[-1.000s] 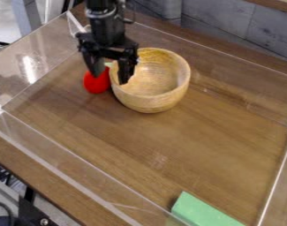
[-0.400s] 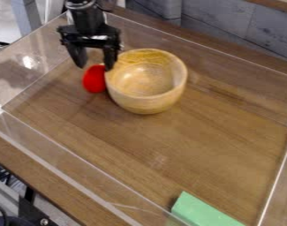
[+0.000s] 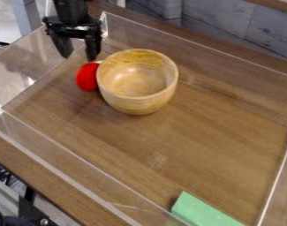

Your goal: Move the red fruit to the right

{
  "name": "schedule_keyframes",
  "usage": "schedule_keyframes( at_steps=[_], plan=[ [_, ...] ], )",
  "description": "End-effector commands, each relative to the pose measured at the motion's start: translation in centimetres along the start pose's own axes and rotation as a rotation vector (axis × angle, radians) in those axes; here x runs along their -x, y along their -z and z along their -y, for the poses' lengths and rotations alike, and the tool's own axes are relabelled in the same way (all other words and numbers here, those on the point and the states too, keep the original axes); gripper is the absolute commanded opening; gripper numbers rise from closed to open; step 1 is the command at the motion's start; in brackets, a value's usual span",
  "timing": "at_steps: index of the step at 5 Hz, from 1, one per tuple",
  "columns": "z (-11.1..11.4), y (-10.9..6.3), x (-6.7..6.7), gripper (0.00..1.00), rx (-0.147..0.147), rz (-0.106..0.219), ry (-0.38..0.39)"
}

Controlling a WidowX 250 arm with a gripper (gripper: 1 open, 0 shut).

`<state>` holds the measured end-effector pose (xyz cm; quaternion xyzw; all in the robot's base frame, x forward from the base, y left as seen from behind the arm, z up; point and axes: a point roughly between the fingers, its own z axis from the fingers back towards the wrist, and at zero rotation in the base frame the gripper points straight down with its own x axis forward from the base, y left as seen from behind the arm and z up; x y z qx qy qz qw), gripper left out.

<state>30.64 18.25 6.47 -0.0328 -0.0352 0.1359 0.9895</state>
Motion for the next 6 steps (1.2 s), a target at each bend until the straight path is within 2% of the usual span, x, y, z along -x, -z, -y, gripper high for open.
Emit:
schedule_keyframes(
  at_steps=[1,2,4,6],
  plan=[
    [-0.3,-1.1,-0.4,1.0,-0.022,0.054,-0.062],
    [0.1,-0.5,0.2,1.0,-0.021,0.05,-0.13],
    [1.9,-0.3,1.2,1.0,0.0,0.037,-0.086],
    [2.7,0.9,0.8,1.0,0.009,0.044,-0.161]
  ],
)
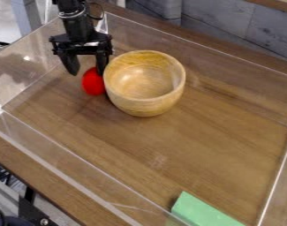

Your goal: Move the red fruit to the right

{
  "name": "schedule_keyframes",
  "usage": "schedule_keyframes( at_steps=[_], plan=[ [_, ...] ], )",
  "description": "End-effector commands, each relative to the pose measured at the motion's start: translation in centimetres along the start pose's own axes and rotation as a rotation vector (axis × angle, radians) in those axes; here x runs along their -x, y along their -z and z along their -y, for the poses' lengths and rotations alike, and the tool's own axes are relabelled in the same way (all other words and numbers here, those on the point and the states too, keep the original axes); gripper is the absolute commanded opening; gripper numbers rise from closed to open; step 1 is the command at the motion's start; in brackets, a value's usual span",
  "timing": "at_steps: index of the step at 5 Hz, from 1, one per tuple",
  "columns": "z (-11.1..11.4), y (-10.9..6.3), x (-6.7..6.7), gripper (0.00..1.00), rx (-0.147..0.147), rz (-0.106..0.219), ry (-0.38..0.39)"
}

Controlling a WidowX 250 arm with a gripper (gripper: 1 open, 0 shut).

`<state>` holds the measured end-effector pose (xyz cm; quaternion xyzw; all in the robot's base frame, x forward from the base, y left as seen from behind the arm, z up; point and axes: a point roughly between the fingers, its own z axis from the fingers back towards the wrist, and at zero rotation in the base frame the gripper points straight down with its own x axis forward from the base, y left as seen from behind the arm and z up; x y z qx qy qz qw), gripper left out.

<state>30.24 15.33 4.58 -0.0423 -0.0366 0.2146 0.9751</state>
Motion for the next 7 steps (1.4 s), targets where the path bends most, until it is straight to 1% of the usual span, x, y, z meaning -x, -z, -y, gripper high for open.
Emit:
schedule_keyframes(
  at_steps=[1,2,3,5,7],
  plan=[
    [0.1,0.5,-0.3,1.0,-0.014,0.019,-0.018],
    [0.6,2.1,0.2,0.0,-0.023,0.001,-0.011],
    [1.2,2.6,0.5,0.0,-0.024,0.002,0.001],
    [0.5,0.4,0.1,0.0,-0.003,0.058,-0.047],
    [1.6,-2.4,-1.6,0.0,0.029,0.106,0.038]
  ],
)
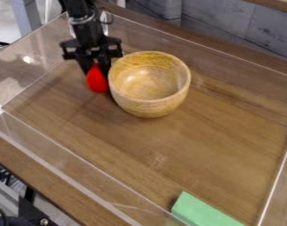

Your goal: Move the red fruit to the right

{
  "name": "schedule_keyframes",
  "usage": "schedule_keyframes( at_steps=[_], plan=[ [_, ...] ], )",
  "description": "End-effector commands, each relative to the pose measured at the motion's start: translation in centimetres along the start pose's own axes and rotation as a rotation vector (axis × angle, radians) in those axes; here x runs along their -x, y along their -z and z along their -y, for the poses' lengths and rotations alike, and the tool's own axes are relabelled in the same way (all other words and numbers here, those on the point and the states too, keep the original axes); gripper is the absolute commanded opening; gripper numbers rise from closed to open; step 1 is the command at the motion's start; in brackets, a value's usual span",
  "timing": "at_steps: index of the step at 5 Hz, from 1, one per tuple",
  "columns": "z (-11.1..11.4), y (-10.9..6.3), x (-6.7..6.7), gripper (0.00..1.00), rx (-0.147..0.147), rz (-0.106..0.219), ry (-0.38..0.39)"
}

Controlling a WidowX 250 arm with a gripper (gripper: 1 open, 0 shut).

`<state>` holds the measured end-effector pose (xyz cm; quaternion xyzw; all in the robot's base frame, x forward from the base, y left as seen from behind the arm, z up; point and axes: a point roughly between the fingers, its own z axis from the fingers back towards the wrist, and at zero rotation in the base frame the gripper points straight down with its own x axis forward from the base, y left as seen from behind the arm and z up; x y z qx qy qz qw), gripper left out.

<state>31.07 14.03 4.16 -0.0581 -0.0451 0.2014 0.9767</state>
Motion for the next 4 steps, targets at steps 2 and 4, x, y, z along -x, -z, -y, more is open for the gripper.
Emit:
schedule_keyframes(
  at_steps=[2,4],
  plan=[
    [3.8,-9.4,-1.1,0.0,0.057,0.181,0.168],
    [13.2,-12.1,0.0,0.0,0.111,0.209,0.249]
  ],
)
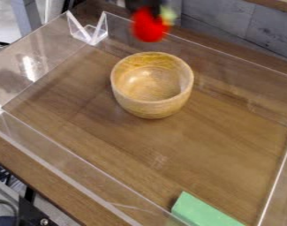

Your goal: Move the red fruit to the right

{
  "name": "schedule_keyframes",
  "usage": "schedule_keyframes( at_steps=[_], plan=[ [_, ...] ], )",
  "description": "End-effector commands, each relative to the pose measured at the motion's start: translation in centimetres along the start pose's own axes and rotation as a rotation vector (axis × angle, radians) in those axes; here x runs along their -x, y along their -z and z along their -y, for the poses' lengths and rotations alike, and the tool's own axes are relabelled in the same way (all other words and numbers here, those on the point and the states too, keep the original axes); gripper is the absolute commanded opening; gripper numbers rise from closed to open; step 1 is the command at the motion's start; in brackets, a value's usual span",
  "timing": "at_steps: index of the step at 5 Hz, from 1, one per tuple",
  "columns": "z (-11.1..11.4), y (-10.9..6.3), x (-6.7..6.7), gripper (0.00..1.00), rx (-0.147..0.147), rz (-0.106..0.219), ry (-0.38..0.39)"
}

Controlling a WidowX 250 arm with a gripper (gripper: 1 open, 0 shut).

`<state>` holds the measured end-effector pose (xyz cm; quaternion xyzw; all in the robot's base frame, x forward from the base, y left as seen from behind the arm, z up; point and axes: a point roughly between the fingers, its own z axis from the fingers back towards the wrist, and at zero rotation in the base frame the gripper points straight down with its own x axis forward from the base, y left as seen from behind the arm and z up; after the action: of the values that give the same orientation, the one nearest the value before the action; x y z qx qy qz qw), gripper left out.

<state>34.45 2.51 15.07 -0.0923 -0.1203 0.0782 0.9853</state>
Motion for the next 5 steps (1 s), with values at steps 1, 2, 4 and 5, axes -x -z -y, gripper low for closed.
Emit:
schedule_keyframes(
  at_steps=[1,2,4,5],
  plan=[
    [3.1,-2.4,-1.8,0.0,0.012,0.086,0.027],
    [6.5,-1.0,-1.4,0.0,0.05,0.059,0.092],
    [11.1,3.4,2.6,0.0,0.096,-0.014,0.206],
    [12.5,5.9,5.0,0.0,0.107,-0.063,0.291]
  ],
)
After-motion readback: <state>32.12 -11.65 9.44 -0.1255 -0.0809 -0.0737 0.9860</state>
